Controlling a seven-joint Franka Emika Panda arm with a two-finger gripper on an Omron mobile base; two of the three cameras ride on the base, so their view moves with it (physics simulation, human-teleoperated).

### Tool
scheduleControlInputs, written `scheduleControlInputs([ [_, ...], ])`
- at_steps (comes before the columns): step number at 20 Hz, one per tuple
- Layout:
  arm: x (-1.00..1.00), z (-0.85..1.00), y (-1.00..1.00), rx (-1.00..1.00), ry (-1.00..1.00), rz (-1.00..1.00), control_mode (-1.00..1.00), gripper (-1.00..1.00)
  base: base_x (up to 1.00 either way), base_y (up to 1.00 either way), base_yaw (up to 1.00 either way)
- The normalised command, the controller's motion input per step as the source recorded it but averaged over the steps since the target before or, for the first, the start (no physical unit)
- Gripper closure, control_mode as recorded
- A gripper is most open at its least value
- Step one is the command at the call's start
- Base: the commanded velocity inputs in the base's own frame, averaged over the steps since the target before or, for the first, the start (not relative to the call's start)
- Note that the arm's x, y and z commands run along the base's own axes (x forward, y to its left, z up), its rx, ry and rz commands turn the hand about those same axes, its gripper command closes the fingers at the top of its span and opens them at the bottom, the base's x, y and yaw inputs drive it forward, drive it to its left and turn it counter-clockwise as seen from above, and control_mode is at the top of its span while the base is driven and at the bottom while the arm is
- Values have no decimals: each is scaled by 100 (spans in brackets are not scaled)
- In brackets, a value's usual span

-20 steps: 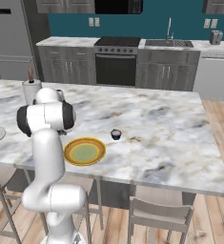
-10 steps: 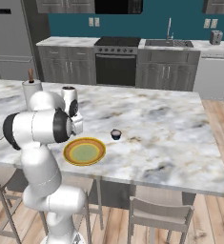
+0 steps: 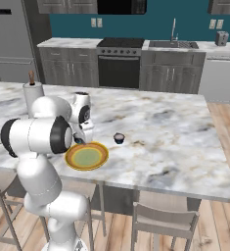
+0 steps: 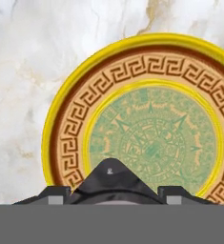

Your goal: Place two yogurt containers on each plate.

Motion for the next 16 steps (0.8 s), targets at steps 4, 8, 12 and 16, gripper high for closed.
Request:
scheduleControlInputs([
  [4,-4,-2,2,0,6,0,-100,100,0,0,0],
  [8,0,-21,17,0,1,0,-100,100,0,0,0],
  [12,0,-44,11,0,11,0,-100,100,0,0,0],
  [16,0,-52,-9,0,6,0,-100,100,0,0,0],
])
